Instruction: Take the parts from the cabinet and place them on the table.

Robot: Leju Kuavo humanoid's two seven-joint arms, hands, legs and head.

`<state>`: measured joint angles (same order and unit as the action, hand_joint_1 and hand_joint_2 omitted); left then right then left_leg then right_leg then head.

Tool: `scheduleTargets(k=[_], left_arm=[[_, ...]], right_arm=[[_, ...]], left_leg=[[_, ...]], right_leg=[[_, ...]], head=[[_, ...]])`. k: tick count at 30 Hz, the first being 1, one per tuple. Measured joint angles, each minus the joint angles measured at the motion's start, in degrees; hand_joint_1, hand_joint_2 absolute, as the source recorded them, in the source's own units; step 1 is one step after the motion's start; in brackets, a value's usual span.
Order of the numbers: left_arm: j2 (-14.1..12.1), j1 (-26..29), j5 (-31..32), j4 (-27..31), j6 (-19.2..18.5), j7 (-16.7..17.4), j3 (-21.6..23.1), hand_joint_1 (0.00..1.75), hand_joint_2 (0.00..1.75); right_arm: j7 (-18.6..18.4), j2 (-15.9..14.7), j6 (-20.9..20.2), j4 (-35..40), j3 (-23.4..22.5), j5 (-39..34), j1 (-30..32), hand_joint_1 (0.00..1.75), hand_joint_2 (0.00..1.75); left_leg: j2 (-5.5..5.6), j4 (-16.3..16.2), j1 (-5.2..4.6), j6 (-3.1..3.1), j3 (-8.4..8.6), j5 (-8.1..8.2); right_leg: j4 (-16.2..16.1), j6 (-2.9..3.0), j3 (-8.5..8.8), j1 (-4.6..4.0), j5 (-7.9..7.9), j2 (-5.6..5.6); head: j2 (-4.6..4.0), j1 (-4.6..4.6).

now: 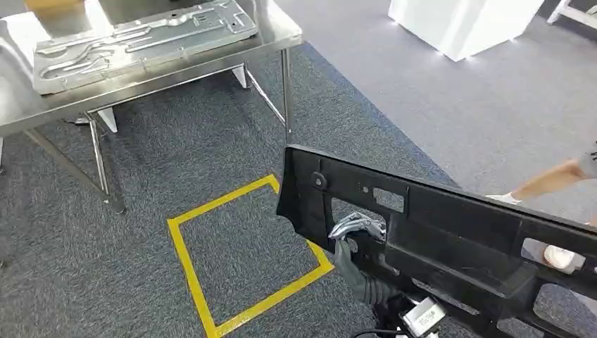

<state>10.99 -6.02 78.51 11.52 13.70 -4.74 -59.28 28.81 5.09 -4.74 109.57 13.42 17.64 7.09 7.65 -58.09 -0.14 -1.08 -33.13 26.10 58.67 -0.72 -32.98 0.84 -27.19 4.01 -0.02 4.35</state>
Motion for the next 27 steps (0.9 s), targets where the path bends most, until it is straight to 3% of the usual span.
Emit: scheduleTargets(k=[1, 2, 3, 4, 5, 7, 8, 9, 10, 11, 12, 13, 14, 17, 18, 19, 20, 21, 22, 23, 24, 25, 27], left_arm=[[0.0, 0.1, 0.2, 0.0, 0.0, 0.3, 0.1, 0.00, 1.75], [0.0, 0.2, 0.1, 0.0, -0.2, 0.6, 0.2, 0.00, 1.75], [-0.1, 0.1, 0.2, 0.0, -0.2, 0.7, 0.3, 0.00, 1.75], [-0.1, -0.1, 0.1, 0.0, -0.2, 0.9, 0.4, 0.00, 1.75], [-0.2, -0.3, -0.3, 0.0, -0.1, 1.0, 0.4, 0.00, 1.75], [-0.3, -0.4, -1.0, 0.0, 0.2, 0.9, 0.4, 0.00, 1.75], [-0.3, -0.5, -1.2, 0.0, 0.4, 0.6, 0.4, 0.00, 1.75], [-0.4, -0.5, -1.2, 0.0, 0.4, 0.5, 0.4, 0.00, 1.75], [-0.4, -0.4, -1.2, 0.0, 0.4, 0.5, 0.4, 0.00, 1.75], [-0.4, -0.3, -1.3, 0.0, 0.5, 0.5, 0.4, 0.00, 1.75], [-0.5, 0.0, -1.3, 0.0, 0.6, 0.5, 0.3, 0.00, 1.75], [-0.5, 0.0, -1.3, 0.0, 0.6, 0.5, 0.3, 0.00, 1.75], [-0.5, 0.0, -1.3, 0.0, 0.6, 0.5, 0.3, 0.00, 1.75], [-0.4, 0.5, -1.4, 0.0, 0.5, 0.4, 0.3, 0.00, 1.75], [-0.4, 0.4, -1.4, 0.0, 0.5, 0.4, 0.3, 0.00, 1.75], [-0.1, 0.3, -1.5, 0.0, 0.5, 0.4, 0.3, 0.00, 1.75], [-0.2, 0.2, -1.5, 0.0, 0.5, 0.4, 0.3, 0.00, 1.75], [-0.1, 0.0, -1.6, 0.0, 0.6, 0.4, 0.3, 0.00, 1.75], [-0.2, 0.0, -1.8, 0.0, 0.7, 0.2, 0.3, 0.00, 1.75], [-0.2, 0.1, -2.0, 0.0, 0.7, 0.0, 0.3, 0.00, 1.75], [-0.2, 0.2, -2.2, 0.0, 0.7, 0.0, 0.3, 0.00, 1.75], [-0.2, 0.3, -2.2, 0.0, 0.7, 0.0, 0.3, 0.00, 1.75], [-0.1, 0.3, -2.1, 0.0, 0.6, 0.1, 0.3, 0.00, 1.75]], right_arm=[[0.0, 0.0, 0.0, 0.0, 0.0, 0.0, -0.4, 1.75, 1.75], [0.0, 0.0, -0.1, 0.0, 0.0, 0.0, -0.9, 1.75, 1.75], [0.0, 0.1, -0.5, 0.0, 0.0, 0.0, -1.6, 1.75, 1.75], [0.0, 0.1, -1.0, -0.1, 0.0, -0.4, -2.2, 1.75, 1.75], [0.0, 0.0, -1.3, -0.3, -0.1, -0.7, -2.6, 1.75, 1.75], [0.1, 0.0, -1.9, -0.8, 0.0, -1.2, -2.9, 1.75, 1.75], [0.2, 0.0, -2.0, -1.3, 0.0, -1.5, -3.1, 1.75, 1.75], [0.2, 0.0, -2.0, -1.6, 0.0, -1.6, -3.4, 1.75, 1.75], [0.2, 0.0, -2.0, -1.9, 0.0, -1.6, -3.6, 1.75, 1.75], [0.3, 0.0, -2.0, -2.1, 0.0, -1.6, -3.8, 1.75, 1.75], [0.3, 0.0, -2.0, -2.3, 0.1, -1.6, -4.0, 1.75, 1.75], [0.3, 0.0, -2.0, -2.5, 0.1, -1.6, -4.2, 1.75, 1.75], [0.3, 0.0, -2.0, -2.6, 0.1, -1.6, -4.2, 1.75, 1.75], [0.3, 0.0, -2.0, -3.2, 0.3, -1.7, -4.8, 1.75, 1.75], [0.3, 0.0, -2.0, -3.2, 0.4, -1.7, -5.0, 1.75, 1.75], [0.3, -0.1, -2.0, -3.3, 0.4, -1.7, -5.2, 1.75, 1.75], [0.5, -0.1, -2.0, -3.3, 0.4, -1.8, -5.3, 1.75, 1.75], [0.7, -0.2, -2.0, -3.5, 0.4, -1.9, -5.2, 1.75, 1.75], [0.8, -0.4, -2.0, -3.9, 0.4, -2.2, -5.3, 1.75, 1.75], [0.9, -0.5, -2.1, -4.3, 0.4, -2.4, -5.3, 1.75, 1.75], [1.0, -0.6, -2.0, -4.6, 0.4, -2.5, -5.4, 1.75, 1.75], [1.2, -0.7, -2.0, -5.0, 0.4, -2.6, -5.7, 1.75, 1.75], [1.2, -0.9, -2.0, -5.6, 0.5, -2.8, -6.6, 1.75, 1.75]], left_leg=[[0.63, 0.2, 0.17, 0.44, -0.10, -0.12], [1.20, 0.1, -0.02, 0.80, -0.25, -0.01], [-1.82, -0.9, -0.15, 0.90, -0.33, 0.49], [-4.41, -3.4, -0.27, 1.11, -1.53, 2.11], [-5.83, -7.9, -0.20, 1.34, -3.78, 4.42], [-6.67, -16.7, -0.11, 1.60, -8.36, 8.07], [-6.75, -18.9, -0.11, 1.66, -9.52, 8.25], [-6.86, -17.9, -0.10, 1.63, -9.04, 6.98], [-7.13, -14.5, -0.10, 1.53, -7.30, 4.88], [-7.77, -9.1, -0.12, 1.34, -4.43, 2.21], [-9.59, -3.4, -0.23, 1.04, -1.39, -0.20], [-12.69, -0.6, -0.91, 0.83, 0.13, 0.34], [-12.19, 0.0, -1.16, 0.16, 0.10, 0.20], [-9.98, 0.1, -1.15, -0.67, -0.41, 0.14], [-9.26, 0.6, -0.69, -1.10, 0.28, -0.19], [-8.62, 0.7, -0.64, -1.28, 0.38, -0.23], [-8.08, 0.7, -0.60, -1.51, 0.37, -0.24], [-7.33, 0.7, -0.60, -1.67, 0.38, -0.21], [-6.54, 0.7, -0.68, -1.73, 0.35, -0.17], [-5.72, 0.6, -0.71, -1.76, 0.37, -0.15], [-4.86, 0.6, -0.71, -1.77, 0.46, -0.12], [-3.89, 0.5, -0.71, -1.71, 0.61, -0.07], [-2.07, 0.4, -0.71, -1.51, 1.16, 0.14]], right_leg=[[-0.1, 0.37, 0.08, -0.09, 0.00, -0.53], [-0.7, 0.87, 0.35, 0.47, 0.24, -1.22], [-1.0, 1.28, 0.69, 0.40, 0.32, -2.26], [-1.0, 1.71, 0.86, 0.31, 0.19, -2.92], [-1.0, 1.88, 0.96, 0.13, 0.06, -3.87], [-1.0, 1.97, 1.01, -0.02, -0.22, -5.66], [-1.0, 1.91, 1.07, -0.06, -0.32, -6.57], [-1.0, 1.87, 1.20, -0.08, -0.46, -7.45], [-1.0, 1.78, 1.41, -0.09, -0.63, -8.14], [-1.0, 1.67, 1.76, -0.10, -0.85, -8.83], [-1.0, 1.49, 2.20, -0.13, -1.14, -9.40], [-1.0, 1.11, 2.44, -0.54, -1.42, -10.02], [-0.7, 0.81, 2.38, -0.68, -1.62, -10.43], [-1.0, 0.07, 2.78, -0.75, -1.84, -12.48], [-0.8, -0.50, 2.91, -0.49, -2.32, -11.48], [1.0, -0.68, 2.33, -0.15, -3.51, -7.33], [4.0, -0.68, 0.77, -0.13, -5.23, -5.59], [9.4, -0.72, -2.05, -0.08, -7.69, -4.58], [14.3, -0.74, -4.85, -0.11, -9.46, -4.31], [17.4, -0.73, -6.80, -0.13, -9.88, -4.26], [17.8, -0.64, -7.46, -0.12, -8.87, -4.25], [15.2, -0.48, -6.71, -0.12, -6.40, -4.17], [4.5, 0.09, -2.25, -0.11, 0.11, -2.80]], head=[[0.00, 0.00], [0.00, 0.00], [0.00, 0.00], [0.00, 0.02], [0.00, 0.02], [0.00, 0.00], [0.00, 0.02], [0.00, 0.00], [0.00, 0.00], [0.00, 0.02], [0.00, 0.00], [0.00, 0.00], [0.00, 0.00], [0.00, 0.00], [0.00, 0.02], [0.00, 0.00], [0.00, -0.02], [0.00, 0.00], [0.00, 0.00], [0.00, 0.00], [0.00, 0.00], [0.00, 0.00], [0.00, 0.00]])
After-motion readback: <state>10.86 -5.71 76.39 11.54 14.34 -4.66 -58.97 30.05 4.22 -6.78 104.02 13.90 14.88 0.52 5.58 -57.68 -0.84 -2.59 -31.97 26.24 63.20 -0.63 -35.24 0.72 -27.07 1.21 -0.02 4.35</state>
